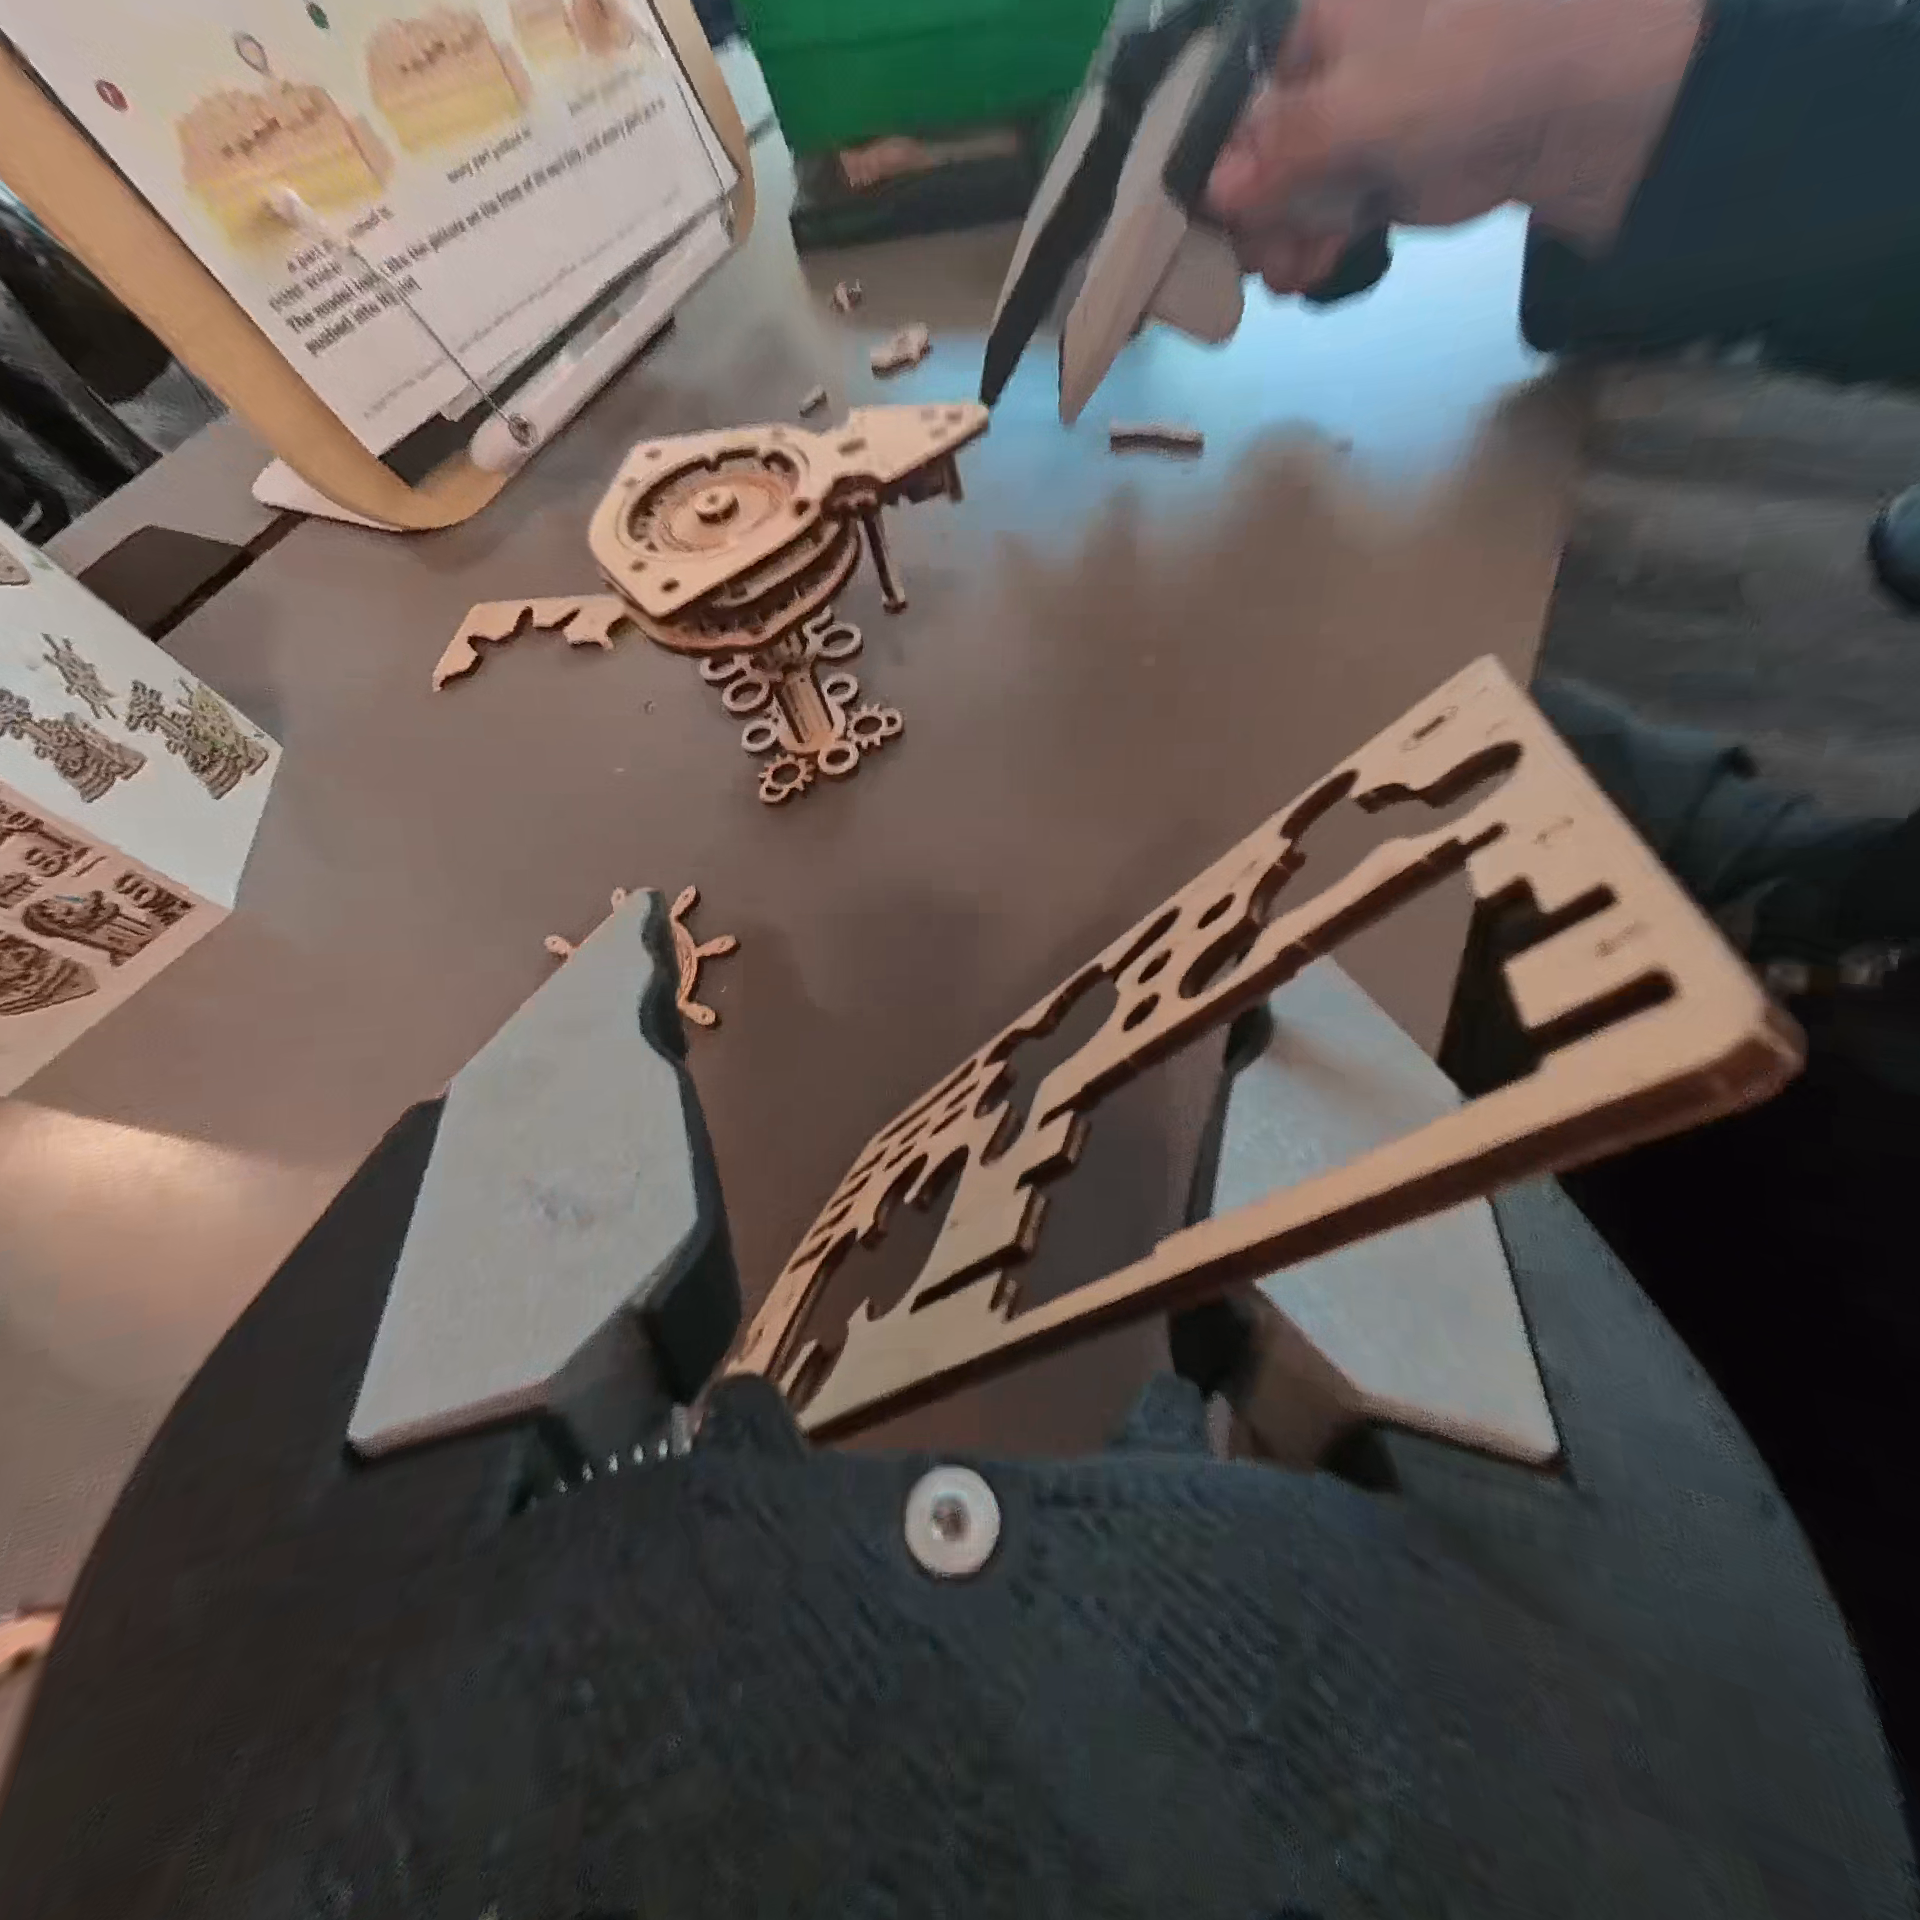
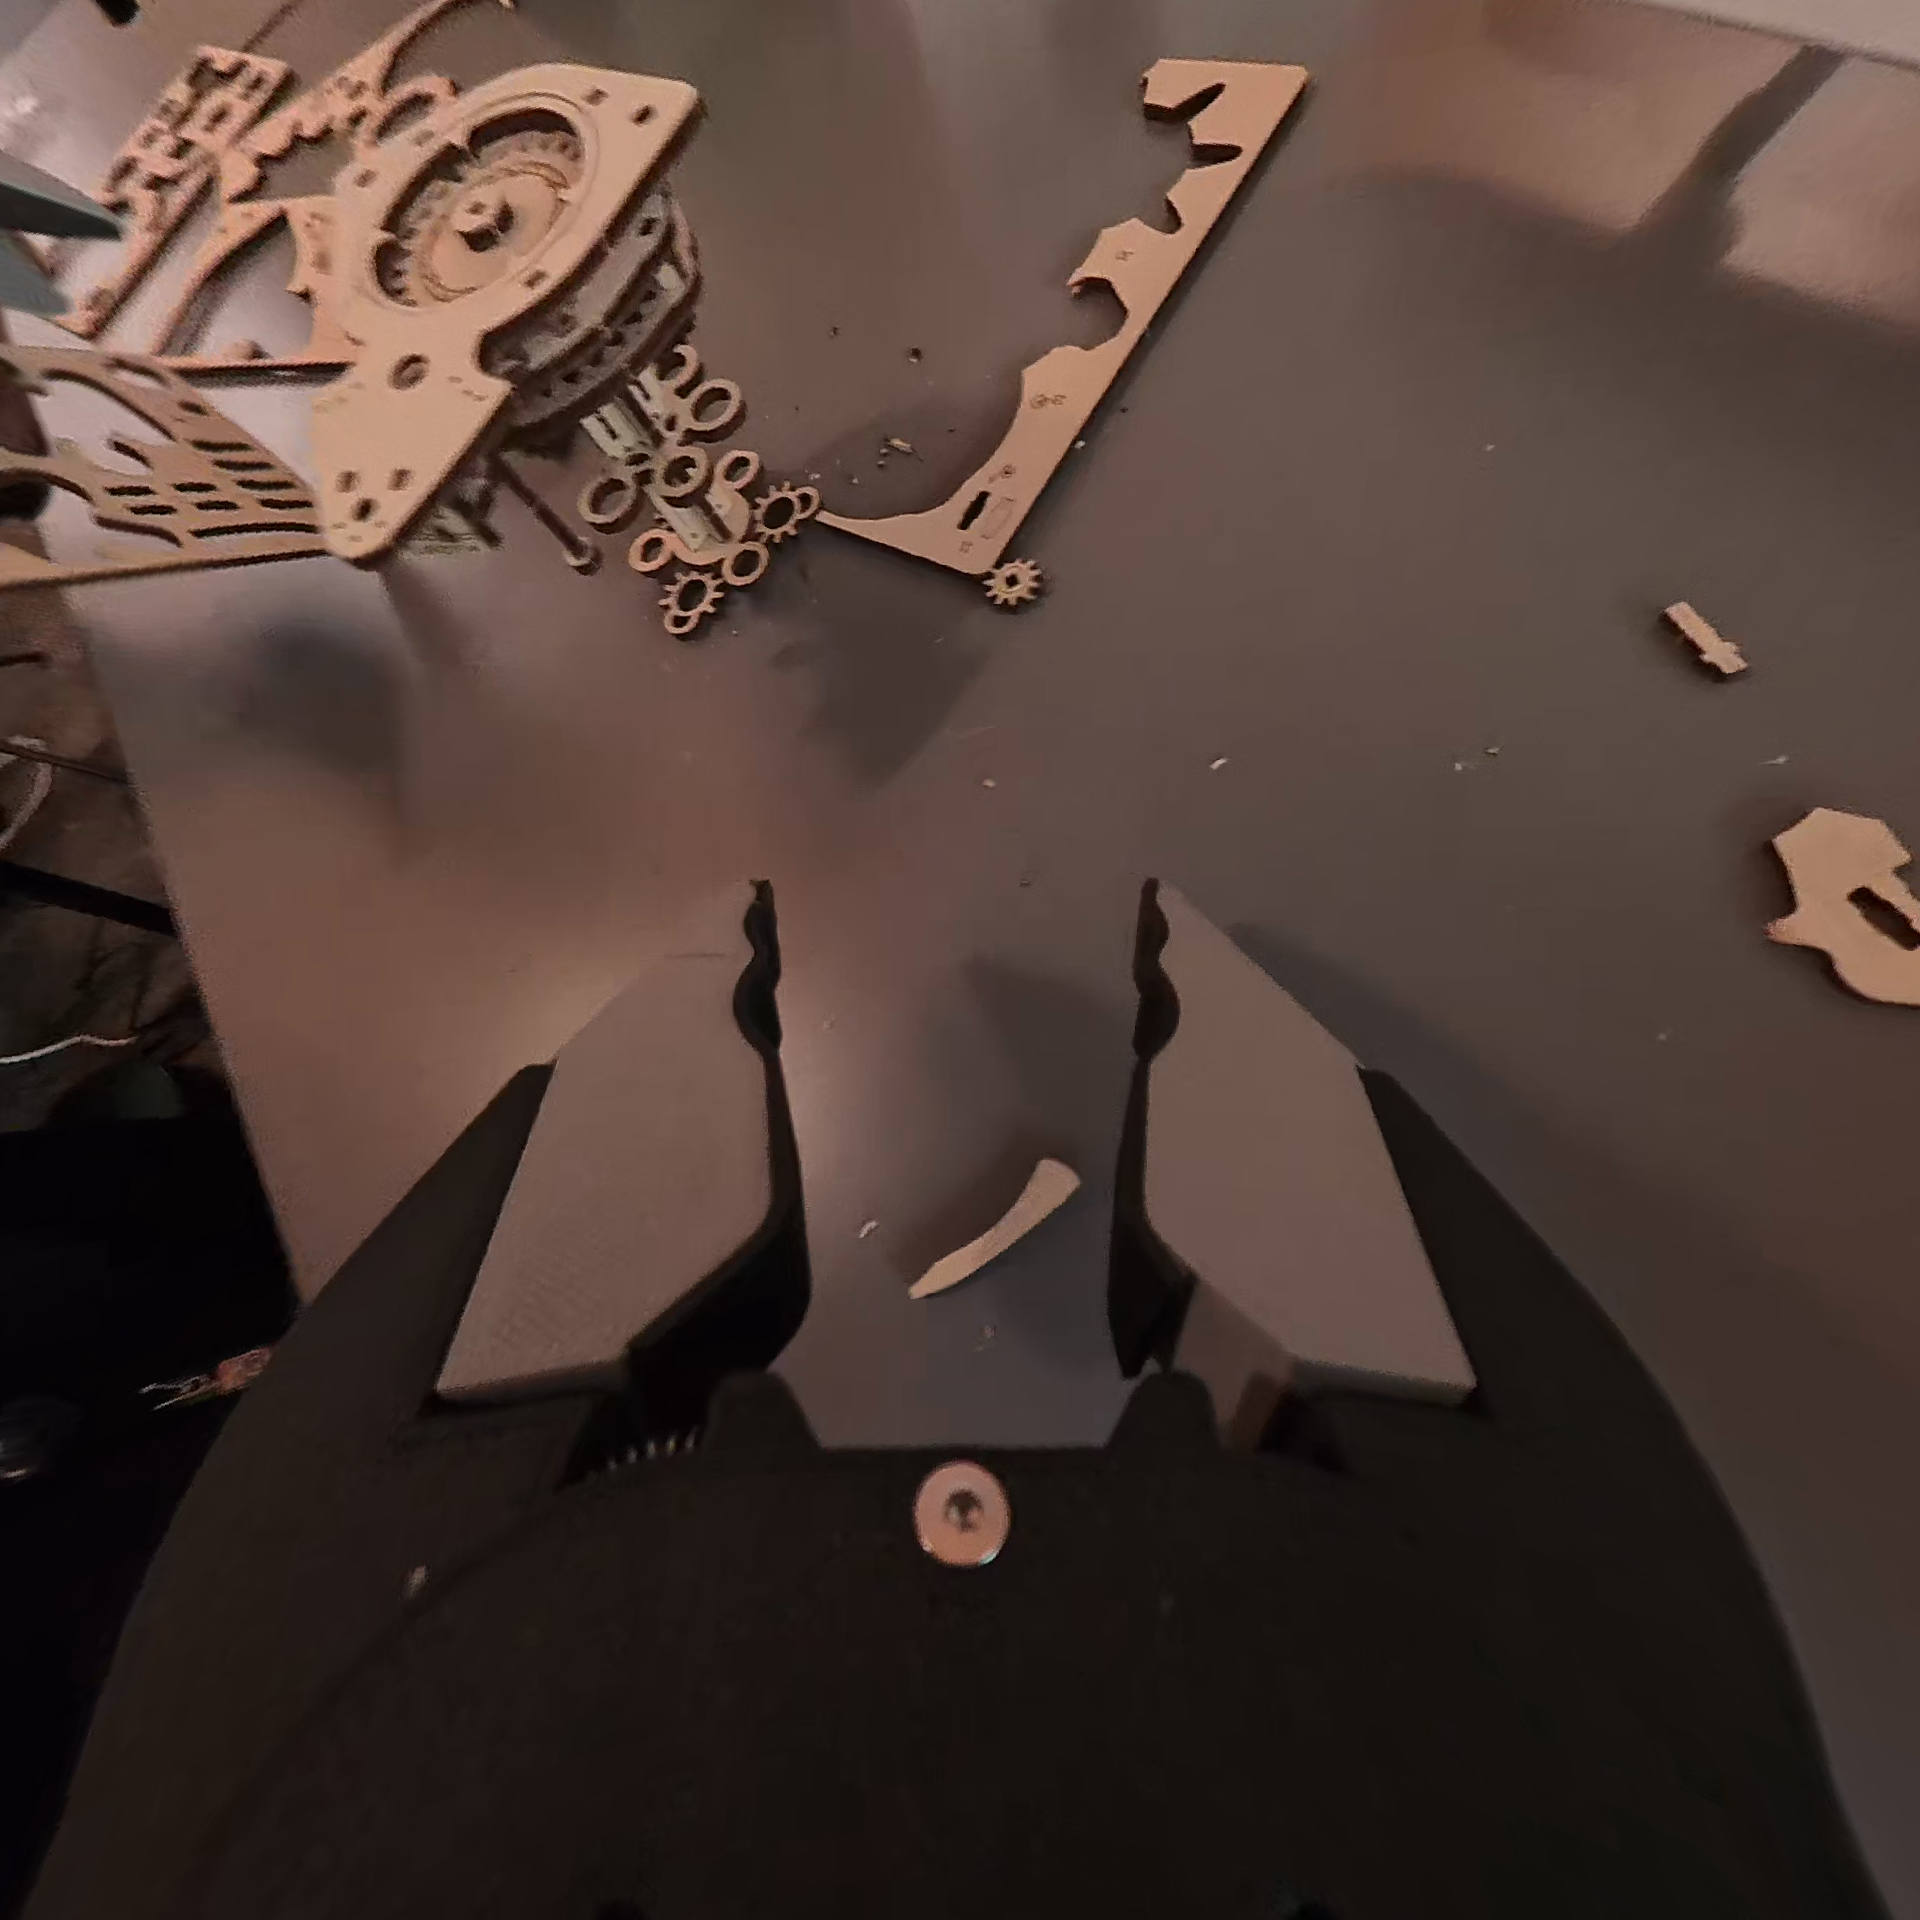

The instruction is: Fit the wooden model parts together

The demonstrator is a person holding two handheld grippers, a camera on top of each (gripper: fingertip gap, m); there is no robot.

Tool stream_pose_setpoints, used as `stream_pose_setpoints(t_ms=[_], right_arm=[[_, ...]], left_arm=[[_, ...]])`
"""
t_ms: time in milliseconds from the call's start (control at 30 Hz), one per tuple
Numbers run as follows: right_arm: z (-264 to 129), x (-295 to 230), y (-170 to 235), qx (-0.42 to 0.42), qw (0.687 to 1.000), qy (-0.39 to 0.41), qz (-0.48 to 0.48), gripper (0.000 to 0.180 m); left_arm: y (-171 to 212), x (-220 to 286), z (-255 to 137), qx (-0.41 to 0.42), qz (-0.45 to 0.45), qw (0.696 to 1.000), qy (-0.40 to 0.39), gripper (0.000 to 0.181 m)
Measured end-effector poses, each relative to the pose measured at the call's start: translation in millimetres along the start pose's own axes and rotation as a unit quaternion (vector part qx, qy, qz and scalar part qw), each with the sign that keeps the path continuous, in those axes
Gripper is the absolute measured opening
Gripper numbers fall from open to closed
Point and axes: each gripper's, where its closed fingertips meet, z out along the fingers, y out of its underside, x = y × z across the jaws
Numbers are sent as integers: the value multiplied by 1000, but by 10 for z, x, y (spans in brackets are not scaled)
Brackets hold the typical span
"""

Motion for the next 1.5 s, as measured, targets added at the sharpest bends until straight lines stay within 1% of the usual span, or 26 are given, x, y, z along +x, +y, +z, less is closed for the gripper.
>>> stream_pose_setpoints(t_ms=[33, 100, 133, 167, 200, 267, 300, 367, 400, 500, 567, 633, 667, 700, 767, 800, 900, 1033, 1067, 1133, 1200, 1267, 1333, 1400, 1433, 1500], right_arm=[[25, 42, 7, -6, 1000, 9, 1, 65], [57, 96, -5, -7, 1000, 16, 4, 64], [65, 108, -26, -1, 1000, 15, 6, 65], [71, 118, -44, 5, 1000, 13, 10, 66], [79, 125, -56, 10, 1000, 12, 11, 66], [93, 152, -53, 15, 1000, 15, 10, 66], [98, 177, -41, 16, 1000, 22, 8, 67], [101, 225, -18, 21, 999, 35, 0, 66], [95, 254, -4, 24, 999, 42, -3, 66], [51, 316, 25, 36, 998, 56, -9, 66], [-4, 320, -19, 55, 997, 54, -12, 66], [-56, 342, -70, 75, 995, 58, -14, 65], [-74, 355, -84, 81, 995, 60, -13, 65], [-84, 361, -90, 86, 995, 59, -11, 65], [-101, 363, -90, 92, 994, 56, -8, 64], [-112, 365, -87, 95, 994, 58, -9, 64], [-162, 339, -83, 106, 993, 57, -16, 64], [-206, 306, -55, 113, 992, 49, -15, 64], [-209, 307, -56, 113, 992, 49, -14, 64], [-198, 319, -46, 108, 993, 49, -10, 65], [-170, 336, -27, 97, 994, 56, -12, 65], [-162, 360, -26, 93, 993, 70, -22, 65], [-166, 360, -41, 96, 992, 81, -32, 65], [-152, 273, -94, 106, 991, 69, -40, 67], [-130, 177, -144, 111, 992, 50, -45, 68], [-86, -125, -314, 130, 989, -4, -73, 74]], left_arm=[[-5, -39, 40, 11, -21, 1000, -8, 98], [103, -34, 162, -28, -43, 999, -13, 95], [147, -16, 209, -53, -52, 997, -11, 101], [123, -6, 236, -59, -72, 996, -7, 102], [28, 4, 237, -45, -103, 994, 6, 99], [-199, -59, 174, 2, -151, 988, 25, 104], [-254, -149, 134, 14, -156, 988, 15, 110], [-304, -187, 81, 19, -145, 989, 12, 107], [-329, -131, 77, 20, -148, 988, 22, 105], [-485, 148, 63, 51, -166, 982, 80, 108], [-570, 145, 17, 76, -165, 980, 83, 113], [-599, -68, -48, 93, -197, 975, 45, 95], [-608, -149, -87, 105, -230, 966, 47, 78], [-599, -194, -117, 115, -267, 955, 65, 50], [-529, -246, -144, 125, -317, 933, 114, 23], [-498, -229, -168, 135, -317, 928, 140, 25], [-376, -61, -292, 154, -271, 931, 192, 26], [-30, 278, -411, 92, -267, 928, 244, 36], [55, 288, -388, 83, -281, 928, 230, 46], [152, 330, -334, 85, -303, 923, 221, 57], [248, 383, -209, 65, -322, 921, 208, 78], [216, 522, -189, 50, -298, 924, 235, 80], [98, 442, -214, 71, -273, 935, 215, 87], [44, 126, -218, 73, -245, 955, 153, 86], [50, -92, -189, 63, -224, 966, 111, 85], [29, -414, -72, 41, -183, 979, 79, 88]])
